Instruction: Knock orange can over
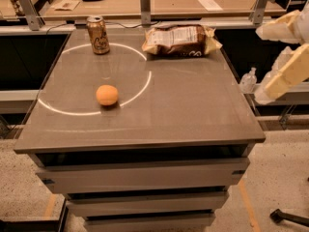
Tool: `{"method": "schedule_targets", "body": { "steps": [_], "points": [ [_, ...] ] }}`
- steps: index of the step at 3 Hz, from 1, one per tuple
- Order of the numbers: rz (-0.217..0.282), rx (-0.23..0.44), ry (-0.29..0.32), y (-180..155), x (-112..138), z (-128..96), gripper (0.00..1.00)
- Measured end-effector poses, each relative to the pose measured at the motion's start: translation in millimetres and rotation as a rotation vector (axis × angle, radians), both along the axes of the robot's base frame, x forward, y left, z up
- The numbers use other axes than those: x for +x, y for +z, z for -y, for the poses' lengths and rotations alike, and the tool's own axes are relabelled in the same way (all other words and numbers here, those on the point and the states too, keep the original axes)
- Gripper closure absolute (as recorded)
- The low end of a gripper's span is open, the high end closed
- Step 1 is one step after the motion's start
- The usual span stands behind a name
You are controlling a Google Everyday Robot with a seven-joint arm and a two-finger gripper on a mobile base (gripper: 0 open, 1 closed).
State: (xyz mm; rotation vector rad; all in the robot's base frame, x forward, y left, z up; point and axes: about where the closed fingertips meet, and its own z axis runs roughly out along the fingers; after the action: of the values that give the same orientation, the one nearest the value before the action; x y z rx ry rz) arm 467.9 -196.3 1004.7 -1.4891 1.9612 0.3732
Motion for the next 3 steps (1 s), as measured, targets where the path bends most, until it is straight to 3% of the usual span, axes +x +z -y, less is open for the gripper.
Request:
{"method": "schedule_targets", "body": {
  "steps": [1,2,3],
  "points": [
    [0.097,0.115,-0.002,17.7,3.0,-31.5,0.00],
    [0.090,0.228,0.005,27.4,18.4,-71.4,0.00],
    [0.035,0.331,0.000,32.2,44.0,-112.0,0.00]
  ]
}}
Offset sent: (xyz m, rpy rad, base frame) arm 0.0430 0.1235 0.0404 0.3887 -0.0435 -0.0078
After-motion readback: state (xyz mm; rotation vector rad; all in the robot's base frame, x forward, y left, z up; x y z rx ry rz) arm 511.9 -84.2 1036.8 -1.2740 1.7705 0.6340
